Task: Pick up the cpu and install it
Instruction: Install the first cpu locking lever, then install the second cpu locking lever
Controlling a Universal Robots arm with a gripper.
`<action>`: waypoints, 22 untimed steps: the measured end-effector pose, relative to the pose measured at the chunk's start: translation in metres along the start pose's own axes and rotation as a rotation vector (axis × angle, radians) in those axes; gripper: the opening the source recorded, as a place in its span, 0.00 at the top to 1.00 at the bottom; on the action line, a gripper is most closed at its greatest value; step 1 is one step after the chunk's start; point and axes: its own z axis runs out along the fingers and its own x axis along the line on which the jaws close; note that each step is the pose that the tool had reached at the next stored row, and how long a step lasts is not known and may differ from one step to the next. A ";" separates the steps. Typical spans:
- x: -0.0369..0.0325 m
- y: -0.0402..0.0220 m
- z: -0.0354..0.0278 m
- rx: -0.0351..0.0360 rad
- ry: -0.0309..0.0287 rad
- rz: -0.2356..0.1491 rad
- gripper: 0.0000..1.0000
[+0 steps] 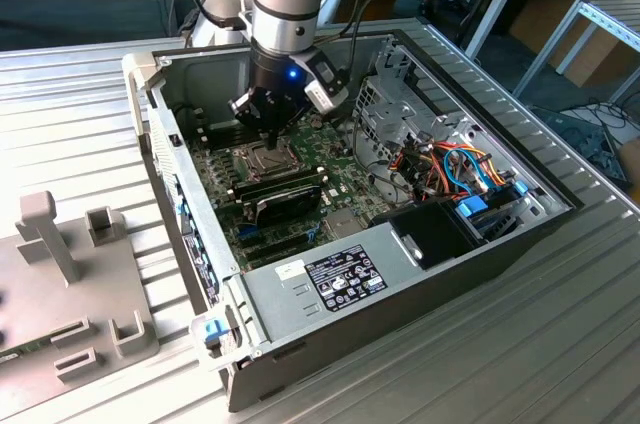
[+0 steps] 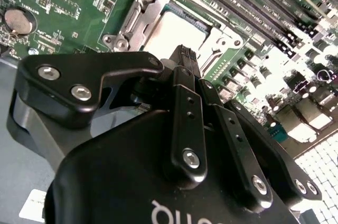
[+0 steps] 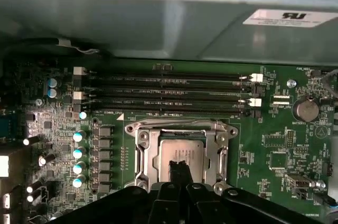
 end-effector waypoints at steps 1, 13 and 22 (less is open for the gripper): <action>0.0005 -0.0006 0.0002 0.0005 -0.0190 0.000 0.89; 0.0045 -0.0034 0.0008 0.0012 -0.0284 0.010 0.89; 0.0057 -0.0034 0.0008 0.0011 -0.0284 0.010 0.89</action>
